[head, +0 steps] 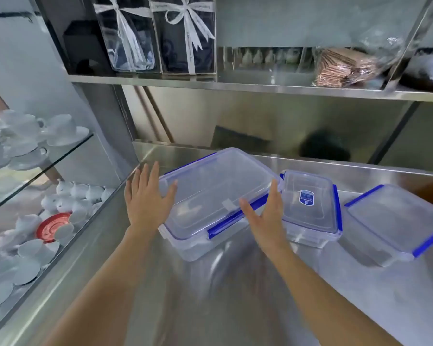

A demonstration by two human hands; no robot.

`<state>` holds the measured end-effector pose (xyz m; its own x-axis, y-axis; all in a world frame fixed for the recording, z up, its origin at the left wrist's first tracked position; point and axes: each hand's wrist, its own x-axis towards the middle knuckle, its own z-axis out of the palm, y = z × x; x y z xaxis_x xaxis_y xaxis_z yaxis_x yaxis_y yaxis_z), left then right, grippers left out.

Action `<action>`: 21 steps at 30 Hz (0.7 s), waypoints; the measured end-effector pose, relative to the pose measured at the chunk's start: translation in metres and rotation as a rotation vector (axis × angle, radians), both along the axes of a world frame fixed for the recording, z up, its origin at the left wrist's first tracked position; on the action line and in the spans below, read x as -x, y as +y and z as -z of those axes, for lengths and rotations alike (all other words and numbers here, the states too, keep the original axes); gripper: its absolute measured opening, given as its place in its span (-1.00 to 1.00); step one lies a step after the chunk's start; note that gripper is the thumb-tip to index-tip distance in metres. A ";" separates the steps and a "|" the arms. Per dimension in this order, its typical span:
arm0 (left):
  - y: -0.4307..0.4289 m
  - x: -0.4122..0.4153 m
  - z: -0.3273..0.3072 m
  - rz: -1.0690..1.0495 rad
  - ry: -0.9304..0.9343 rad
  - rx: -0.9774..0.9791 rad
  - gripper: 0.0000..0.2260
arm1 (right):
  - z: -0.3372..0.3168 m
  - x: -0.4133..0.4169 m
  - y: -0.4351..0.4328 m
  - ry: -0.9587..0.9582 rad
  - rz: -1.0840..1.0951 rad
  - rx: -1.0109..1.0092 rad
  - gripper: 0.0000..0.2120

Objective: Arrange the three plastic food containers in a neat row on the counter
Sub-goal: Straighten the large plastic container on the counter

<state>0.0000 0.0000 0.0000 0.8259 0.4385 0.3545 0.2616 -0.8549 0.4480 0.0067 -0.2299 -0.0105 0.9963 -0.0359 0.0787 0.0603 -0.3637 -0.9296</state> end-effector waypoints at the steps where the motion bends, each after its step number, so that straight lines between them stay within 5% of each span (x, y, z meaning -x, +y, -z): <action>1: 0.003 -0.002 0.002 -0.015 0.021 0.041 -0.41 | 0.002 0.000 0.004 0.039 0.014 -0.081 -0.14; 8: 0.026 -0.010 0.017 -0.041 0.281 0.182 -0.38 | 0.004 -0.002 0.017 0.310 0.023 -0.302 -0.13; 17: 0.047 -0.014 0.002 -0.012 0.263 0.151 -0.61 | 0.003 -0.010 0.022 0.308 0.018 -0.271 -0.01; 21: 0.050 -0.005 -0.007 -0.035 0.292 0.182 -0.63 | 0.004 -0.030 0.014 0.365 -0.071 -0.332 -0.11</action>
<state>0.0048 0.0495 0.0072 0.8645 0.5023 0.0188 0.4287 -0.7564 0.4940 0.0368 -0.2156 -0.0143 0.9575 0.0688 -0.2800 -0.2769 -0.0508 -0.9596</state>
